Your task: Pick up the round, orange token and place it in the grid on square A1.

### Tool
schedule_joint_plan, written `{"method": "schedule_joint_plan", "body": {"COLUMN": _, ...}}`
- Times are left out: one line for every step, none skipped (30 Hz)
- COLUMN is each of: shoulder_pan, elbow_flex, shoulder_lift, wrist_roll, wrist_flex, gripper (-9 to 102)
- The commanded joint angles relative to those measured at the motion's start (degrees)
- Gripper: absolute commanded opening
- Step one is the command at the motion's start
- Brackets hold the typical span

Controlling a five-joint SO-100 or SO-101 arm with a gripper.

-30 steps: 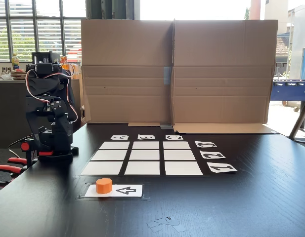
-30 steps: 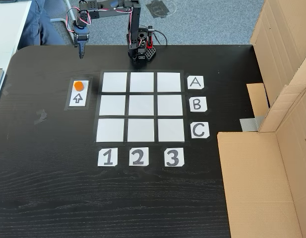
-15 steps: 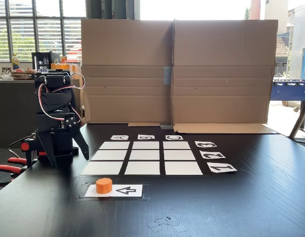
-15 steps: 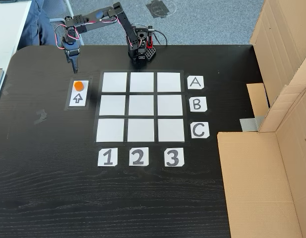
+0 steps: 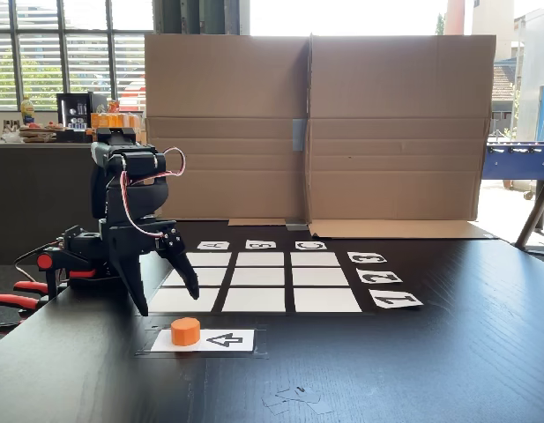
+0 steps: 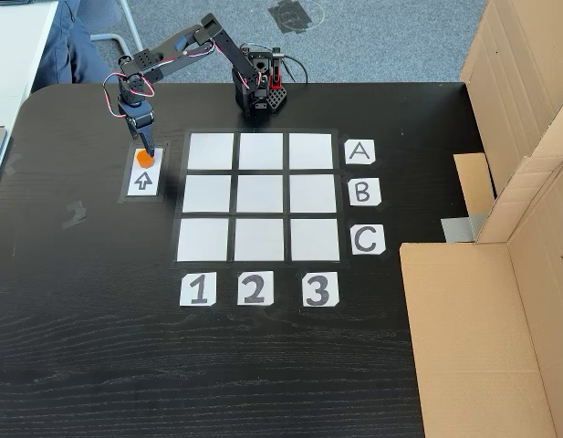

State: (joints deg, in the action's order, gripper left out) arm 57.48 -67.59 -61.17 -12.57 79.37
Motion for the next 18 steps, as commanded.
{"method": "schedule_joint_plan", "body": {"shoulder_pan": -1.6, "elbow_flex": 3.2, "shoulder_lift": -0.1, "wrist_roll": 1.1, "wrist_flex": -0.5, "gripper": 34}}
{"method": "schedule_joint_plan", "body": {"shoulder_pan": -1.8, "elbow_flex": 3.3, "shoulder_lift": 0.0, "wrist_roll": 1.2, "wrist_flex": -0.5, "gripper": 34}}
{"method": "schedule_joint_plan", "body": {"shoulder_pan": -2.2, "elbow_flex": 3.3, "shoulder_lift": 0.1, "wrist_roll": 1.4, "wrist_flex": -0.5, "gripper": 34}}
{"method": "schedule_joint_plan", "body": {"shoulder_pan": -2.4, "elbow_flex": 3.3, "shoulder_lift": 0.2, "wrist_roll": 1.6, "wrist_flex": -0.4, "gripper": 34}}
{"method": "schedule_joint_plan", "body": {"shoulder_pan": -2.6, "elbow_flex": 3.3, "shoulder_lift": 0.3, "wrist_roll": 1.8, "wrist_flex": -0.4, "gripper": 34}}
{"method": "schedule_joint_plan", "body": {"shoulder_pan": -2.8, "elbow_flex": 3.3, "shoulder_lift": 0.4, "wrist_roll": 2.0, "wrist_flex": -0.4, "gripper": 34}}
{"method": "schedule_joint_plan", "body": {"shoulder_pan": -2.9, "elbow_flex": 3.3, "shoulder_lift": 0.6, "wrist_roll": 2.4, "wrist_flex": -0.5, "gripper": 33}}
{"method": "schedule_joint_plan", "body": {"shoulder_pan": -3.0, "elbow_flex": 3.3, "shoulder_lift": 0.7, "wrist_roll": 2.5, "wrist_flex": -0.5, "gripper": 33}}
{"method": "schedule_joint_plan", "body": {"shoulder_pan": -3.1, "elbow_flex": 3.3, "shoulder_lift": 0.9, "wrist_roll": 2.6, "wrist_flex": -0.6, "gripper": 33}}
{"method": "schedule_joint_plan", "body": {"shoulder_pan": -3.1, "elbow_flex": 3.3, "shoulder_lift": 1.1, "wrist_roll": 2.9, "wrist_flex": -0.6, "gripper": 33}}
{"method": "schedule_joint_plan", "body": {"shoulder_pan": -3.1, "elbow_flex": 3.4, "shoulder_lift": 1.2, "wrist_roll": 3.1, "wrist_flex": -0.6, "gripper": 33}}
{"method": "schedule_joint_plan", "body": {"shoulder_pan": -3.1, "elbow_flex": 3.4, "shoulder_lift": 1.5, "wrist_roll": 3.3, "wrist_flex": -0.6, "gripper": 33}}
{"method": "schedule_joint_plan", "body": {"shoulder_pan": -3.1, "elbow_flex": 3.5, "shoulder_lift": 1.8, "wrist_roll": 3.4, "wrist_flex": -0.8, "gripper": 33}}
{"method": "schedule_joint_plan", "body": {"shoulder_pan": -3.1, "elbow_flex": 3.6, "shoulder_lift": 2.0, "wrist_roll": 3.8, "wrist_flex": -1.1, "gripper": 33}}
{"method": "schedule_joint_plan", "body": {"shoulder_pan": -3.1, "elbow_flex": 3.6, "shoulder_lift": 2.4, "wrist_roll": 4.2, "wrist_flex": -1.5, "gripper": 33}}
{"method": "schedule_joint_plan", "body": {"shoulder_pan": -3.0, "elbow_flex": 3.6, "shoulder_lift": 2.5, "wrist_roll": 4.5, "wrist_flex": -1.7, "gripper": 33}}
{"method": "schedule_joint_plan", "body": {"shoulder_pan": -2.9, "elbow_flex": 3.7, "shoulder_lift": 2.7, "wrist_roll": 4.7, "wrist_flex": -1.7, "gripper": 33}}
{"method": "schedule_joint_plan", "body": {"shoulder_pan": -2.8, "elbow_flex": 3.9, "shoulder_lift": 2.8, "wrist_roll": 4.9, "wrist_flex": -1.8, "gripper": 33}}
